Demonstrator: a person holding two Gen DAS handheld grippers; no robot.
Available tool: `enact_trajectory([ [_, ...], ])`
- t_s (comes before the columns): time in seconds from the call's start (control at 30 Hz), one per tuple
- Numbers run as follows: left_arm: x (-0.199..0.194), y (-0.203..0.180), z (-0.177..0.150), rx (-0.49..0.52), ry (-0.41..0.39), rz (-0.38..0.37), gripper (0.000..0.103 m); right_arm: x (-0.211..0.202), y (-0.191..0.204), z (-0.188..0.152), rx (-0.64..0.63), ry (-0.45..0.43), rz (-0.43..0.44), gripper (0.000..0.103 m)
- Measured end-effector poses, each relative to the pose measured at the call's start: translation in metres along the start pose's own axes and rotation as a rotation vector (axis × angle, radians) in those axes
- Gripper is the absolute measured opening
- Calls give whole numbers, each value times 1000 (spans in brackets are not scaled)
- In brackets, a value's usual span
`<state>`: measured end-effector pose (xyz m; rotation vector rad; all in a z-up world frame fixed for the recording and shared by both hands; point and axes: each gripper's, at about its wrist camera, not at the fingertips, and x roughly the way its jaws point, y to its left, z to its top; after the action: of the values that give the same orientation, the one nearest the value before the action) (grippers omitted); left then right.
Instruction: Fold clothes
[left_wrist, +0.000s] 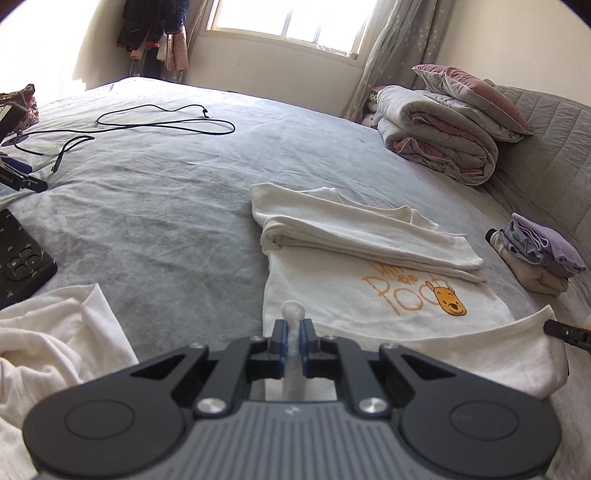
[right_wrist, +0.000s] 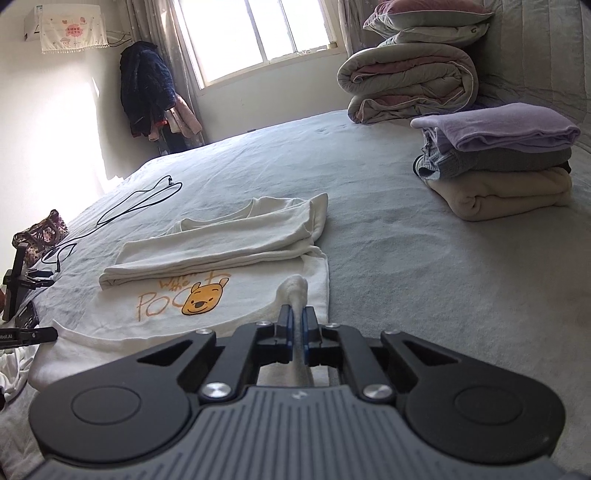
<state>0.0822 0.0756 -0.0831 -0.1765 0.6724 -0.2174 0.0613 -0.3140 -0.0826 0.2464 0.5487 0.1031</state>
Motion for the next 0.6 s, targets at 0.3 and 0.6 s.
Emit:
enact_trajectory([
  [0.3,12,-13,29,29,-87,57,7,18,4,24,-22,-65,-41,6],
  [0.6,47,-17,46,35,-128,121,7,64,7,34,-38,-76,-97,6],
])
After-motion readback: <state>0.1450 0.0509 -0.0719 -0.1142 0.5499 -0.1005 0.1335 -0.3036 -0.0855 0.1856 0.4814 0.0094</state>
